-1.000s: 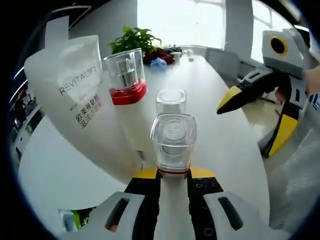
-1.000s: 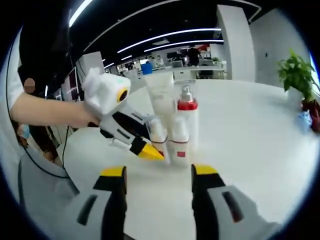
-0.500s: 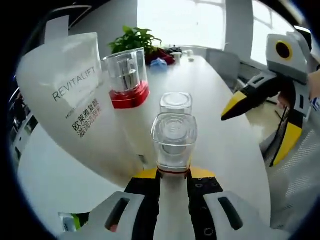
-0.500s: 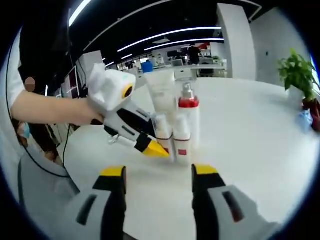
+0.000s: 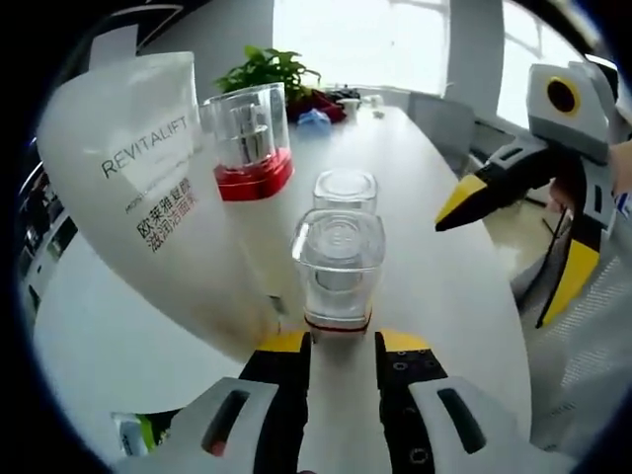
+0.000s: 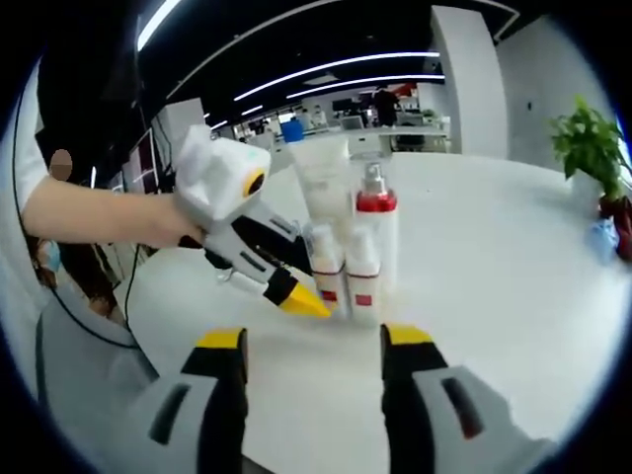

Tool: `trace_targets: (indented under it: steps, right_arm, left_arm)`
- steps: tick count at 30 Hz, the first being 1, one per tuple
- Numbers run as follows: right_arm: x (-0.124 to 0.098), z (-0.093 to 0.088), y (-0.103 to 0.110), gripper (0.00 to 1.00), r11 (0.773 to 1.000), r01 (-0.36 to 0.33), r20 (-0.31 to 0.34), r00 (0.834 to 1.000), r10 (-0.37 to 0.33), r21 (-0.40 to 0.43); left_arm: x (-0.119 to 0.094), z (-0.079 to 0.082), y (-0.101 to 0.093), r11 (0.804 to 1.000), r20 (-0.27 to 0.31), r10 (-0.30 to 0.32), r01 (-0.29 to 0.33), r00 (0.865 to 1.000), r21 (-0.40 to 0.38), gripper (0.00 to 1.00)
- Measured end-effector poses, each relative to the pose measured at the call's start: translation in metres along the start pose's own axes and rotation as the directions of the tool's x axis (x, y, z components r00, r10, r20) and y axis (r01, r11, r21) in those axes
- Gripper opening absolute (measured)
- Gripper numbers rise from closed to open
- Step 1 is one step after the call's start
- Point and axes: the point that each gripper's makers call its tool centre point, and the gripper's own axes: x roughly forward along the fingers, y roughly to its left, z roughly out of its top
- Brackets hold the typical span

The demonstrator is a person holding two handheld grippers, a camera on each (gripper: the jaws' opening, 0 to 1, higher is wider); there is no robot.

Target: Arrange the skincare products in the storage area until every visible bottle or jar stands upright without overlapping.

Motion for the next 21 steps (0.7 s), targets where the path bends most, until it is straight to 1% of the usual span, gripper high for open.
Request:
trace_targets:
  steps: [6,16,19,20,21]
  right_arm:
    - [-0.001,0.001,0.004,0.55,1.000,-0.004,-0.002,1.000,0.004,-0.010]
    - [-0.004,0.005,0.013,0.57,0.999,-0.012,-0.004,1.000,0.012,-0.039]
    - [-0.005,0.006,0.017,0.58,0.999,-0.018,-0.005,1.000,0.017,-0.048]
    - [-0.005,0.006,0.018,0.58,0.998,-0.020,-0.005,1.000,0.020,-0.053]
    - [-0.005,0.006,0.019,0.59,0.998,-0.022,-0.006,1.000,0.021,-0.055]
  left_arm:
    - [-0.006,-0.007,0.000,1.000,-0.018,0.012,-0.012,1.000,-0.012,0.32]
    - [-0.026,-0.023,-0.004,0.998,-0.046,0.036,-0.038,0.998,-0.047,0.38]
    - [-0.034,-0.028,-0.004,0.996,-0.049,0.055,-0.059,0.997,-0.074,0.40]
    - [-0.036,-0.030,-0.004,0.995,-0.051,0.061,-0.065,0.997,-0.082,0.42]
    - [-0.040,-0.033,-0.002,0.992,-0.057,0.083,-0.088,0.995,-0.092,0.44]
